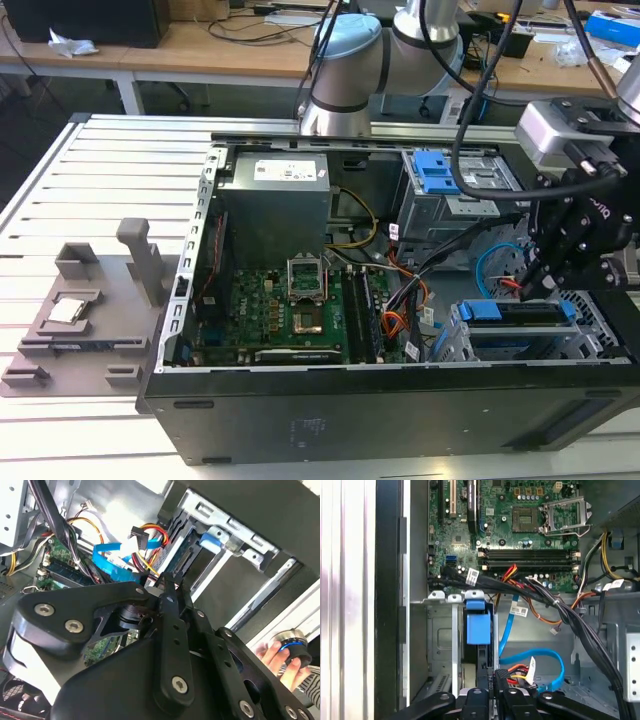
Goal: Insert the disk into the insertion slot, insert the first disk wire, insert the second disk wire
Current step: 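Insert the first disk wire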
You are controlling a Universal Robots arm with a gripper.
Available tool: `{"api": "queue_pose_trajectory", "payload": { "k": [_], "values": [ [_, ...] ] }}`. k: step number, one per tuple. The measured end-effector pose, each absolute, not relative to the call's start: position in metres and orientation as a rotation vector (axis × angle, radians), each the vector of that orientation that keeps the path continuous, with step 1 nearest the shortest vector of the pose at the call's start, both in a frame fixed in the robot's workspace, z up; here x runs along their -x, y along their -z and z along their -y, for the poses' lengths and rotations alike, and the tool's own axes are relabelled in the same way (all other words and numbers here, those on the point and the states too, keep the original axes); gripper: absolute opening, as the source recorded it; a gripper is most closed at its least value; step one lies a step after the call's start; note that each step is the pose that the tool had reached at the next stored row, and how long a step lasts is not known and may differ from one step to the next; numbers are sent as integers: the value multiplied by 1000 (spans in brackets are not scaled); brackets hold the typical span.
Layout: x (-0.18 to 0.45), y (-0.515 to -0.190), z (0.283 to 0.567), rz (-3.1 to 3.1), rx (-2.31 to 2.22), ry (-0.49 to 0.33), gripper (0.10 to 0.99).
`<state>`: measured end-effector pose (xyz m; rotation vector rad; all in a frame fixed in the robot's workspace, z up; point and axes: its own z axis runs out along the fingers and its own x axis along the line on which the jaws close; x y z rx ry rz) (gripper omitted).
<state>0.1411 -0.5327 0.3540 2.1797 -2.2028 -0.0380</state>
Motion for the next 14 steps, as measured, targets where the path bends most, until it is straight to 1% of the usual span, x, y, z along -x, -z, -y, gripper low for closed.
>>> {"api": "queue_pose_trajectory", "payload": {
  "k": [6,14],
  "values": [
    [-164,-354,533,2199,-2177,45,176],
    [-173,-352,533,2199,-2176,45,176]
  ]
}}
